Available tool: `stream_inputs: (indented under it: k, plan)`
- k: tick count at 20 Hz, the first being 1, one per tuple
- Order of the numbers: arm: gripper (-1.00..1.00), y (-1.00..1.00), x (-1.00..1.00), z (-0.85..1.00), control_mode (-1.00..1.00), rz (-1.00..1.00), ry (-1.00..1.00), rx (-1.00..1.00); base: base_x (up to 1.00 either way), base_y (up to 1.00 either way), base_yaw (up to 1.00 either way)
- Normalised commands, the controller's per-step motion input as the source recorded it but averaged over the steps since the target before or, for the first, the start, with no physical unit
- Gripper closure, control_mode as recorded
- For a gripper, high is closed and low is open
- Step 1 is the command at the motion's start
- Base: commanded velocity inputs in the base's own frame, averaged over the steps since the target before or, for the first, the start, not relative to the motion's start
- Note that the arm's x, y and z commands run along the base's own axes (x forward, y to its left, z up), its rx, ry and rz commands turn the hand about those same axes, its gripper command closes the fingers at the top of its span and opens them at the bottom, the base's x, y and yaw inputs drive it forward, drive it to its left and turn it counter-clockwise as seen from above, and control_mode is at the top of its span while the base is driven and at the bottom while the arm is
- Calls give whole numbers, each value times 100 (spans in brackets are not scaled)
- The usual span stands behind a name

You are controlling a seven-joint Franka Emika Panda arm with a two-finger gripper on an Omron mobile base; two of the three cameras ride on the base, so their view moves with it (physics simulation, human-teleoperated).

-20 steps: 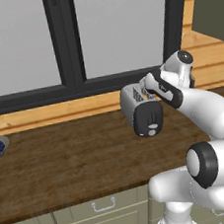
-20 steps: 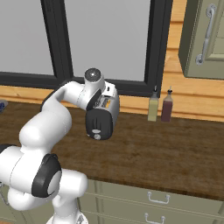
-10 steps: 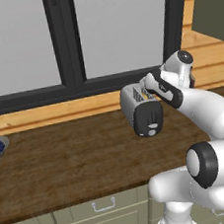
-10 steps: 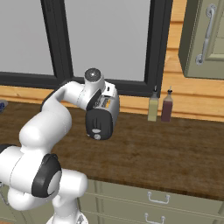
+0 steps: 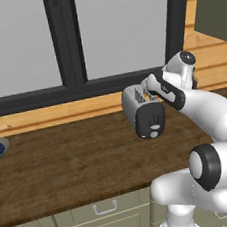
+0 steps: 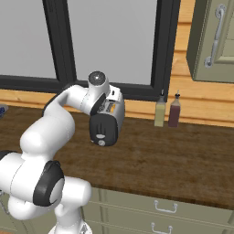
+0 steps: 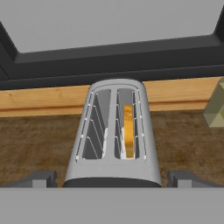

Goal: Start the toaster. Once the lever pops up, take the bread to the plate on the dining counter.

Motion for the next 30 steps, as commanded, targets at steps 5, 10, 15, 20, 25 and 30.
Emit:
stream_inputs:
  k: [5, 10, 15, 20, 25, 30]
  plan:
    - [-100, 0, 0, 0, -100, 0, 0, 0, 0, 0, 0]
    - [-100, 0, 0, 0, -100, 0, 0, 0, 0, 0, 0]
    - [-100, 0, 0, 0, -100, 0, 0, 0, 0, 0, 0]
    - [-100, 0, 0, 0, -100, 0, 0, 0, 0, 0, 0]
    - [-100, 0, 0, 0, -100, 0, 0, 0, 0, 0, 0]
    - [-100, 0, 0, 0, -100, 0, 0, 0, 0, 0, 0]
